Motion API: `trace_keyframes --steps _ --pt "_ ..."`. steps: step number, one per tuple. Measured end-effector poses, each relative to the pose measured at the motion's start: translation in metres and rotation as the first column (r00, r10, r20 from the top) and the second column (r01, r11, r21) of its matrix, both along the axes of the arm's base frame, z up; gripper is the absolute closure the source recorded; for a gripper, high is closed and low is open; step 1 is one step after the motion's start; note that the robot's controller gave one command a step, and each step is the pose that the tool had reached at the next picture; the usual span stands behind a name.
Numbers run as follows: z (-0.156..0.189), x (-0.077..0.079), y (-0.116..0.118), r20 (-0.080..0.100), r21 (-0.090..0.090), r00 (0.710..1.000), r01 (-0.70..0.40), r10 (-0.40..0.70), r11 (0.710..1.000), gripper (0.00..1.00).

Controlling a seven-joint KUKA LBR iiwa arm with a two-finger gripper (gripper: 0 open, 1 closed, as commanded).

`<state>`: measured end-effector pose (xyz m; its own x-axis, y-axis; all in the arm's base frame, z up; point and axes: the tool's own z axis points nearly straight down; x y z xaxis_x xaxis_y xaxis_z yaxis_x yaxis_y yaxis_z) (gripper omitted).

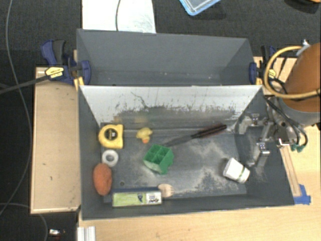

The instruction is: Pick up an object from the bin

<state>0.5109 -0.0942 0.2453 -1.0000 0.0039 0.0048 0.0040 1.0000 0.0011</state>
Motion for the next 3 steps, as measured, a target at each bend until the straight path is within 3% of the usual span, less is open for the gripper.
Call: trace_keyframes --steps 1,2,3 --pt "0.004 0.002 0.0 0.008 -0.002 1.0 -0.003 0.003 1.0 0.0" --pt "-0.038 -0.015 -0.018 0.012 -0.002 1.0 -0.023 0.023 1.0 0.0" --pt "-0.053 -0.021 -0.024 0.019 -0.004 0.999 -0.049 0.049 0.999 0.0"
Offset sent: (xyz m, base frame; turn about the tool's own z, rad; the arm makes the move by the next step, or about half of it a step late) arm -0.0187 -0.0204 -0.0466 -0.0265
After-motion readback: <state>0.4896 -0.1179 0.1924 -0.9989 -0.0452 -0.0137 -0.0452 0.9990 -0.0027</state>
